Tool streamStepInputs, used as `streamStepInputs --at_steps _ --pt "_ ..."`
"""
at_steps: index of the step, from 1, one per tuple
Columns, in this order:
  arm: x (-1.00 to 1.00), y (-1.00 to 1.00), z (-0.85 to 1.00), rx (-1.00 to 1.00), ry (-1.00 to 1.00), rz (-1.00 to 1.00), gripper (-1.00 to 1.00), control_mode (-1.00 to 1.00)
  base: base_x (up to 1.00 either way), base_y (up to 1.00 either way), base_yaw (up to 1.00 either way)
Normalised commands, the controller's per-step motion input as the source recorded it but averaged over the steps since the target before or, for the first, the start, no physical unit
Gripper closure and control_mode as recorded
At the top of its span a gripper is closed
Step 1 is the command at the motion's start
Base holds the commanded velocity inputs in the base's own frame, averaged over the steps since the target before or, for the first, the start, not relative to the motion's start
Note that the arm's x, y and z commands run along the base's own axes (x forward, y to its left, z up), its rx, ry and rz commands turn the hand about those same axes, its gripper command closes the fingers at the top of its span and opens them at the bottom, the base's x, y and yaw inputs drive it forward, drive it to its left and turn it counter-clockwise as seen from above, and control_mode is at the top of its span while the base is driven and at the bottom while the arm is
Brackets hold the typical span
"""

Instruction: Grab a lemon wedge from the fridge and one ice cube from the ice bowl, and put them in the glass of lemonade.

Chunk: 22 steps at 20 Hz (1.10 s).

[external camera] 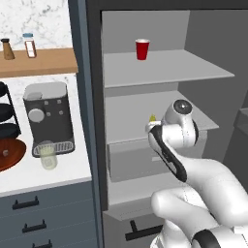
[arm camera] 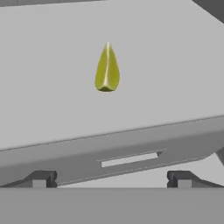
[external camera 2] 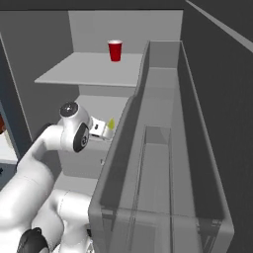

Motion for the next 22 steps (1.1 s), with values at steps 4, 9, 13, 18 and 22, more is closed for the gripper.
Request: streamStepInputs --at_steps 4,9,13,18,22 --pt "0.59 -0.01 -0.16 0.00 -0.06 0.04 -1.00 -1.00 0.00 0.00 0.00" --pt "0.60 -0.03 -0.21 0.00 -0.05 0.02 -1.00 -1.00 0.00 0.00 0.00" --pt "0.64 -0.04 -0.11 0.00 -0.01 0.01 -1.00 -1.00 0.00 0.00 0.00" --pt "0.54 0.00 0.00 0.00 0.00 0.00 -1.00 -1.00 0.00 0.00 0.00" --pt "0.38 0.00 0.00 0.00 0.01 0.00 -1.00 -1.00 0.00 0.00 0.00"
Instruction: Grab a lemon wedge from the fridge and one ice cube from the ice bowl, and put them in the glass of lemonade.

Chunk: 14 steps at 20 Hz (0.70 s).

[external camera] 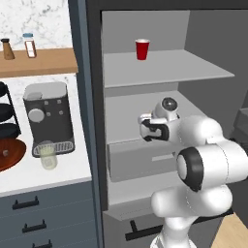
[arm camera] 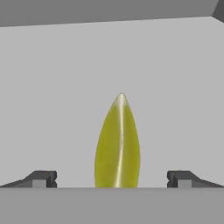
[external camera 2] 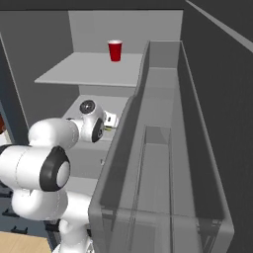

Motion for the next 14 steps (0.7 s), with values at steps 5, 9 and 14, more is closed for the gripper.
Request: streamStepInputs --at_steps 5,9,14 --pt "0.39 -0.03 -0.11 0.00 0.00 0.00 -1.00 -1.00 0.00 0.00 0.00" --pt "0.39 -0.10 -0.27 0.00 0.01 0.00 -1.00 -1.00 0.00 0.00 0.00" --pt "0.09 -0.07 -0.34 0.00 0.08 -0.01 -1.00 -1.00 0.00 0.00 0.00"
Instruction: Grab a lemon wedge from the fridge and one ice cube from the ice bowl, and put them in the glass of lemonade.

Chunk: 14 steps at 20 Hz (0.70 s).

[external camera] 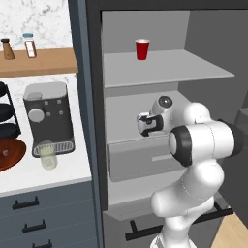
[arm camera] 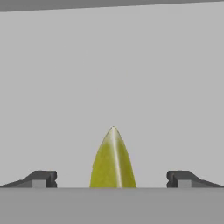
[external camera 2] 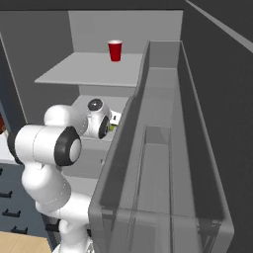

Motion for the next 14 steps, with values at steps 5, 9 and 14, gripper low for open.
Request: streamStepInputs --at_steps 5,9,14 --pt "-0.06 0.00 -0.20 0.00 0.12 -0.06 -1.00 -1.00 0.00 0.00 0.00" --pt "-0.11 0.00 -0.03 0.00 0.07 -0.08 -1.00 -1.00 0.00 0.00 0.00" --pt "-0.29 0.00 -0.01 0.00 0.01 -0.07 -1.00 -1.00 0.00 0.00 0.00"
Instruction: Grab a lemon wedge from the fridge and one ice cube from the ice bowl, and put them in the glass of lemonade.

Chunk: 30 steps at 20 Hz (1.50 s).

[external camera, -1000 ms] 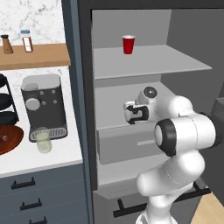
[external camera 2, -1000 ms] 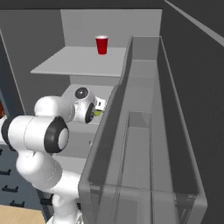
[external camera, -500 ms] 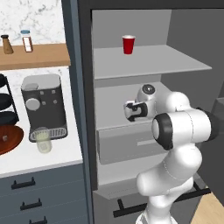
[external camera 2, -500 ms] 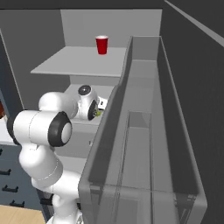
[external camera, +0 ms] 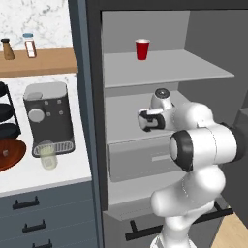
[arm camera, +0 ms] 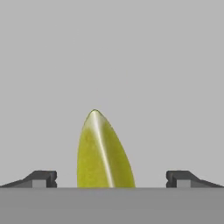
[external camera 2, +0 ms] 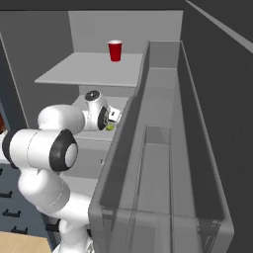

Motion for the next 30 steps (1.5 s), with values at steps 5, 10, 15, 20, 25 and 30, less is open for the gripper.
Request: streamStepInputs --at_steps 5,10,15,20,25,30 --pt "-0.33 0.00 -0.12 0.00 0.02 -0.07 -1.00 -1.00 0.00 0.00 0.00" --pt "-0.03 0.00 -0.01 0.00 0.07 -0.08 -1.00 -1.00 0.00 0.00 0.00" --pt "0.06 0.00 0.00 0.00 0.06 -0.06 -1.00 -1.00 0.00 0.00 0.00" --pt "0.14 0.00 0.00 0.00 0.03 -0.03 -1.00 -1.00 0.00 0.00 0.00" --pt "0.01 0.00 -0.05 0.00 0.00 0.00 -1.00 -1.00 0.00 0.00 0.00" --pt "0.04 0.00 -0.08 0.00 0.00 0.00 -1.00 -1.00 0.00 0.00 0.00"
